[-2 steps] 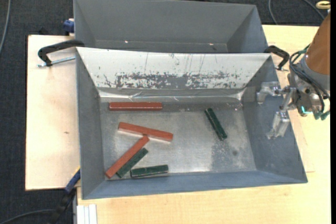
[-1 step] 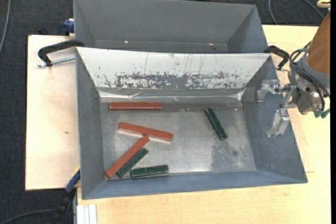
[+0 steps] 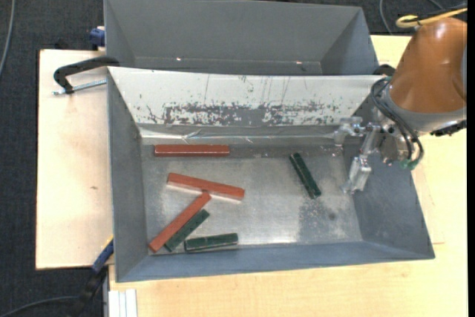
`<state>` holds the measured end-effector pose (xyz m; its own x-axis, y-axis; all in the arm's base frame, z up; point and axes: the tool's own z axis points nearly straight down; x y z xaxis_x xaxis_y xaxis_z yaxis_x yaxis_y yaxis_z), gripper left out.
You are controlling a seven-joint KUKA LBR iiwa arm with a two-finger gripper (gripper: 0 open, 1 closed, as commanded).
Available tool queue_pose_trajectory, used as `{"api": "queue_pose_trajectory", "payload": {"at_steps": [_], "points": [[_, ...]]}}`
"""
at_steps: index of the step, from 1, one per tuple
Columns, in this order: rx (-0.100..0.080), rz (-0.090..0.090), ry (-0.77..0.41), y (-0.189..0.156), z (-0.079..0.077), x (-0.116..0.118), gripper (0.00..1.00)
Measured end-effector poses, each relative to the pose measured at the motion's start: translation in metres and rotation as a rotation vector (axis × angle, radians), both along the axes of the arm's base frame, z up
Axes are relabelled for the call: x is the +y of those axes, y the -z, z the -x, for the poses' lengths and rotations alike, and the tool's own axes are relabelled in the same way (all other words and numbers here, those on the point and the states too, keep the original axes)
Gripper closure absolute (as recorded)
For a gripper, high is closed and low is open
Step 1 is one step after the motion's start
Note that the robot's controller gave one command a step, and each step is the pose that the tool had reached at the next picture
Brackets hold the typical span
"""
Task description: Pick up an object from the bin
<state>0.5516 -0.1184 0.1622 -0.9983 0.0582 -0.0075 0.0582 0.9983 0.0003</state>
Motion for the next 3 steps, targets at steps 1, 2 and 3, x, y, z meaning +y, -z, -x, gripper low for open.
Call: {"api": "queue_pose_trajectory", "payload": {"at_steps": [1,2,3], "points": [[0.007,-0.002,0.203,0.008,-0.006,0.033,0.0],[0.002,-0.002,0.245,0.015,-0.014,0.045,0.0],[0.002,-0.004,0.404,0.082,-0.003,0.056,0.0]]}}
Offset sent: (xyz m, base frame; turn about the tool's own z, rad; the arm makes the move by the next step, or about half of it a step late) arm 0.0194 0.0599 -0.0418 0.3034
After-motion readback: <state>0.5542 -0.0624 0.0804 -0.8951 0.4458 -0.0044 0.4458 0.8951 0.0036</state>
